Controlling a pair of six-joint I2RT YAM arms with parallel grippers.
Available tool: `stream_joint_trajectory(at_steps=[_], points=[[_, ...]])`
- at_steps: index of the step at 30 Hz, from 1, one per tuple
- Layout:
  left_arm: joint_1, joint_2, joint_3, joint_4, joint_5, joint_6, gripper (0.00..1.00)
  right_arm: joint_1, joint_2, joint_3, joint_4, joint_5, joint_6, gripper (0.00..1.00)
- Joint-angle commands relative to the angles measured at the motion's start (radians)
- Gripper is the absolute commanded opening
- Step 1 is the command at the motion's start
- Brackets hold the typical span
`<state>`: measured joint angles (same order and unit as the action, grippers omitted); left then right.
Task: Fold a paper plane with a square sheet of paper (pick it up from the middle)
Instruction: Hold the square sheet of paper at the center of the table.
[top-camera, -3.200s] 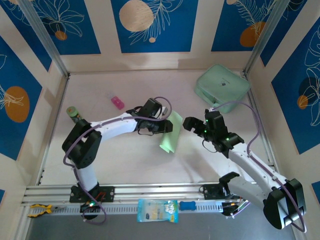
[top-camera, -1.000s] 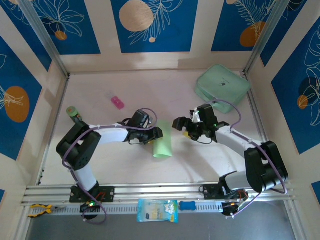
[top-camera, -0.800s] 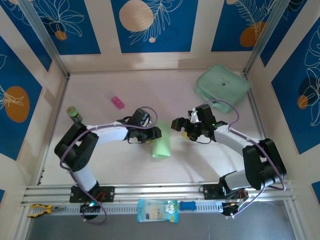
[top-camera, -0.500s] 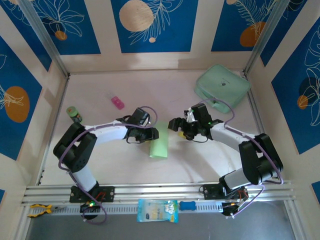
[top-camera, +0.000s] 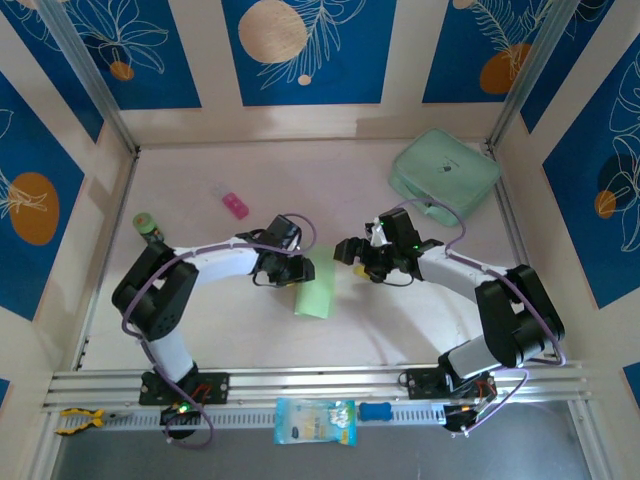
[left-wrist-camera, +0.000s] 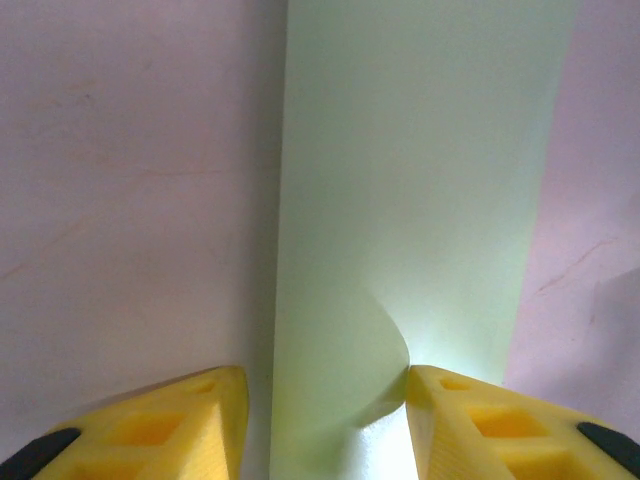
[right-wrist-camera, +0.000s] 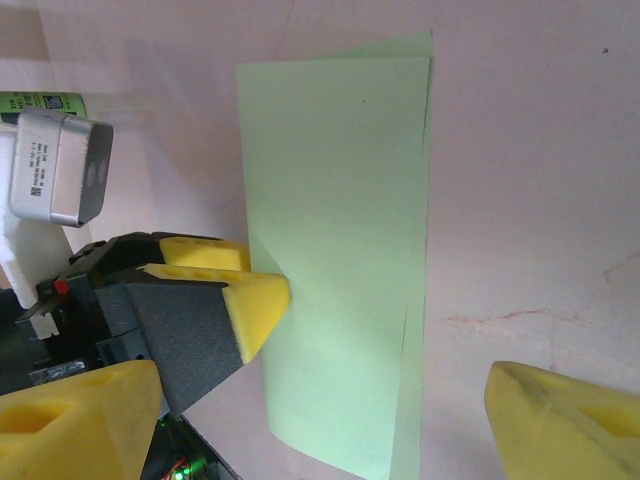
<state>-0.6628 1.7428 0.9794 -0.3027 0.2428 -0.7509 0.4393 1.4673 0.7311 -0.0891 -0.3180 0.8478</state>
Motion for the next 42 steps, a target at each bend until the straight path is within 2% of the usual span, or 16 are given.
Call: stream_joint_trajectory(at_steps=[1, 14, 37, 42], points=[[0.011, 0.022, 0.033, -0.054, -0.023, 0.012, 0.46, 0.007, 0.019, 0.019, -0.001, -0.004, 0.010, 0.84], [0.009, 0.058, 0.040, -0.024, -0.022, -0.040, 0.54, 0.007, 0.021, 0.017, -0.007, 0.000, 0.011, 0.84], [0.007, 0.118, 0.064, -0.074, -0.040, -0.025, 0.53, 0.009, 0.013, 0.005, -0.017, 0.009, 0.012, 0.85], [0.002, 0.124, 0.078, -0.123, -0.087, -0.026, 0.55, 0.009, 0.010, 0.004, -0.020, 0.010, 0.012, 0.85]])
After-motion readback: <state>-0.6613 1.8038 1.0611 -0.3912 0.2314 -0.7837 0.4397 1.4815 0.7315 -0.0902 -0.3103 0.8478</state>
